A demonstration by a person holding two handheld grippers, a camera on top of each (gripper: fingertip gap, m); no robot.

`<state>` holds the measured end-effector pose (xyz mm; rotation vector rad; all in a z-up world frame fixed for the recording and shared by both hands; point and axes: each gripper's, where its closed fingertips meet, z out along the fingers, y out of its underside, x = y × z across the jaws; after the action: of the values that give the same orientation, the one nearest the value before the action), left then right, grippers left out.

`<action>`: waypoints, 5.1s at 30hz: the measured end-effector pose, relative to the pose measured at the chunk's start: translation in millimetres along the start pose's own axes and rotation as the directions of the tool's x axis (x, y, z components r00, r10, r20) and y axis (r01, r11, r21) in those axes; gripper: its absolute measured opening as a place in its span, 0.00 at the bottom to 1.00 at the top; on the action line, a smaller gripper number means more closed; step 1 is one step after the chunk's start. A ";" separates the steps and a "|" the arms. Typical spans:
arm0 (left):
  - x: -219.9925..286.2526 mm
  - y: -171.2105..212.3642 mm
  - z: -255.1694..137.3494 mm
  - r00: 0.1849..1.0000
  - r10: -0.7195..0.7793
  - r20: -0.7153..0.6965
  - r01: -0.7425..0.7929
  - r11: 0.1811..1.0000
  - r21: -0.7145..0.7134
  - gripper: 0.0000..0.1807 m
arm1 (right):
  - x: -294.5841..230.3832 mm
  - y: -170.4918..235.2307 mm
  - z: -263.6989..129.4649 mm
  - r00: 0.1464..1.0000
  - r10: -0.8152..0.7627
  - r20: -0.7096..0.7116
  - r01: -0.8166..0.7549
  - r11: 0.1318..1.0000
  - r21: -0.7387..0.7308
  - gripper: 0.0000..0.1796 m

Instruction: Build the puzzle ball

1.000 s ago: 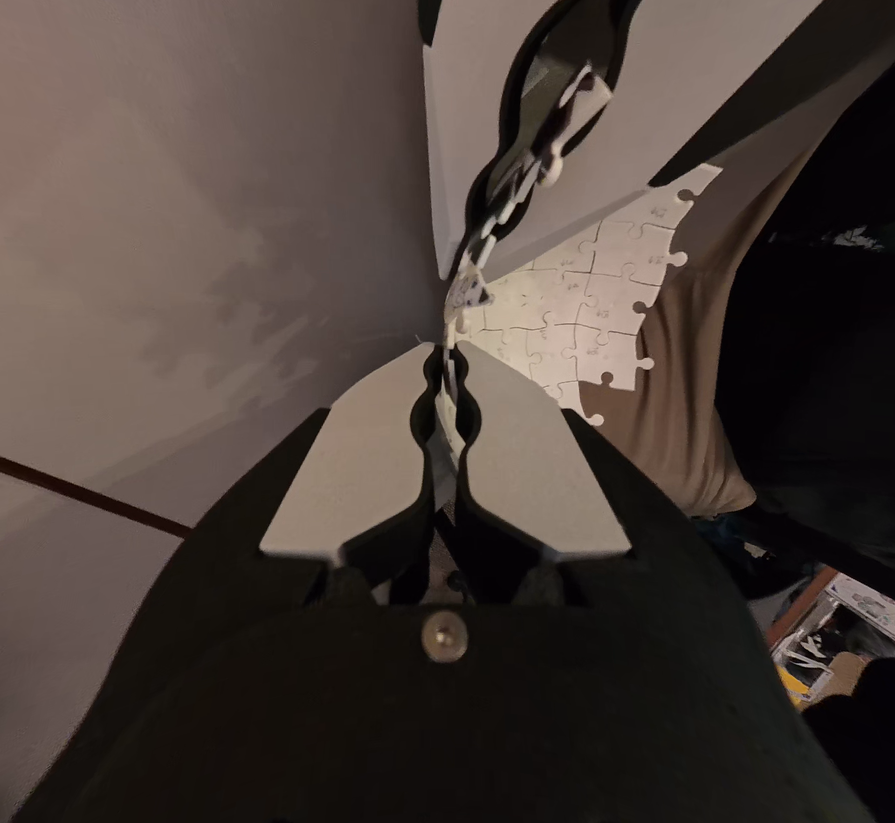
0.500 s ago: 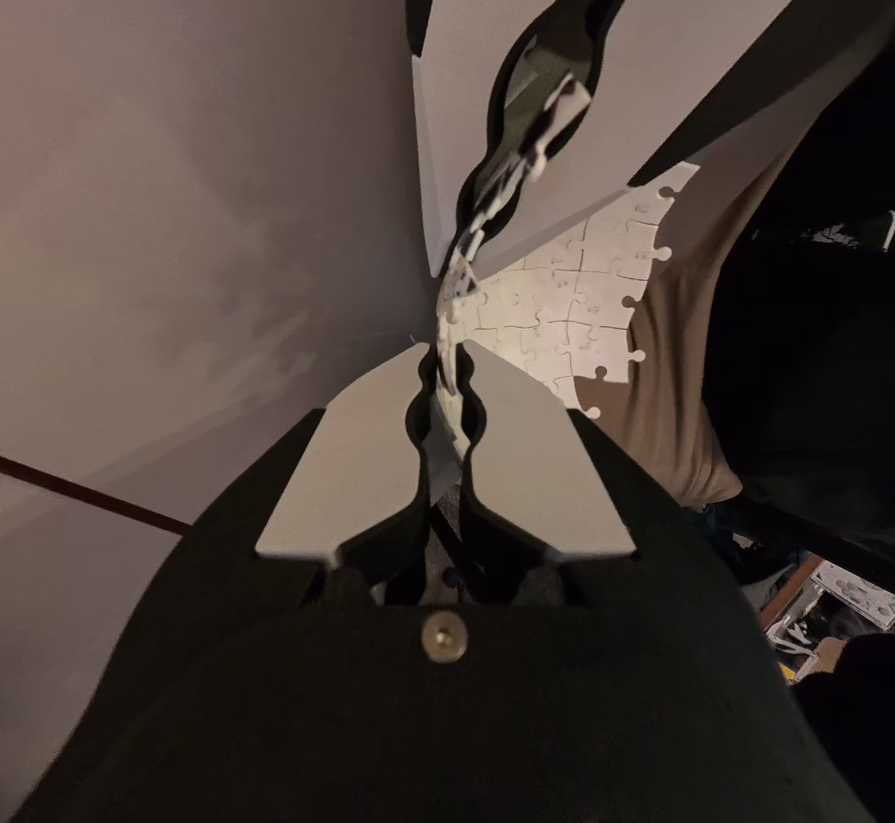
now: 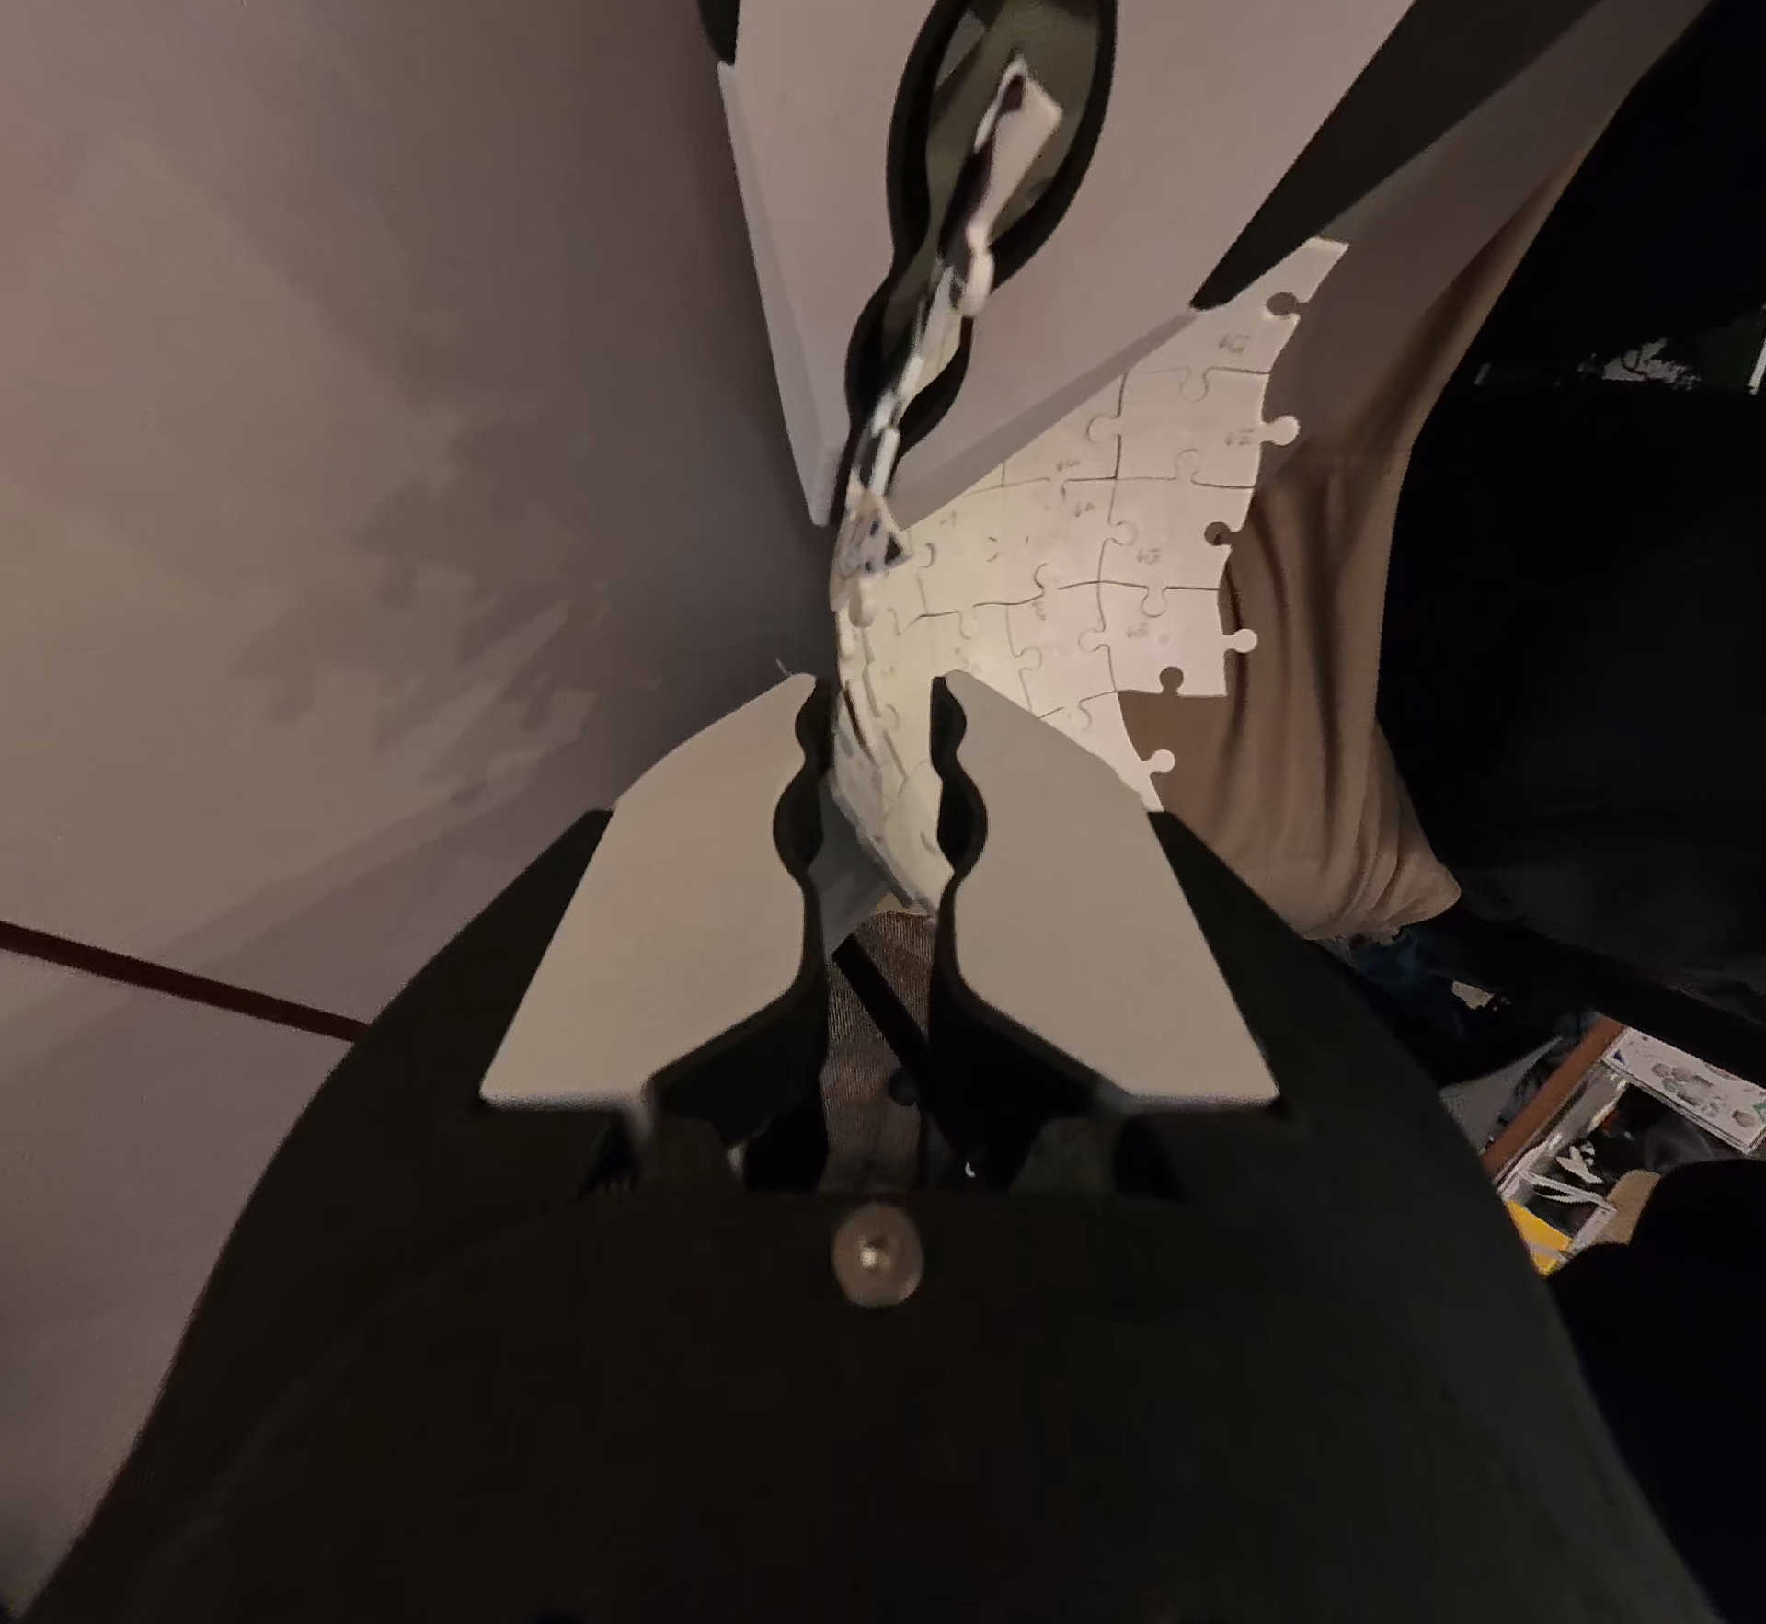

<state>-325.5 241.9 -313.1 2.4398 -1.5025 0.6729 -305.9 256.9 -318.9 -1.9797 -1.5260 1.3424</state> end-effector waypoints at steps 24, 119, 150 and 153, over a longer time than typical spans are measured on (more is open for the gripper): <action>1.1 16.8 -1.3 0.992 -0.098 -0.075 0.097 0.995 -0.017 0.03 | 1.9 2.3 0.1 1.000 0.016 -0.013 -0.016 1.000 0.001 0.00; 7.3 4.9 8.5 0.994 0.029 -0.107 -0.030 1.000 -0.002 0.03 | -16.3 12.8 8.2 0.987 0.052 0.152 -0.033 0.992 -0.126 0.01; 4.4 -8.1 -0.9 0.998 0.044 -0.053 -0.040 0.997 0.073 0.18 | 1.1 5.1 -44.3 0.999 0.031 0.016 -0.030 0.999 -0.037 0.13; 2.4 -12.1 -12.5 0.999 0.045 -0.011 -0.043 0.988 0.146 0.25 | 8.0 -1.5 -64.7 0.997 0.020 -0.078 -0.019 1.000 0.014 0.22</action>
<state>-317.3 250.5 -300.1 2.5078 -1.5576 0.8344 -254.6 283.1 -288.3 -2.0192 -1.4626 1.2634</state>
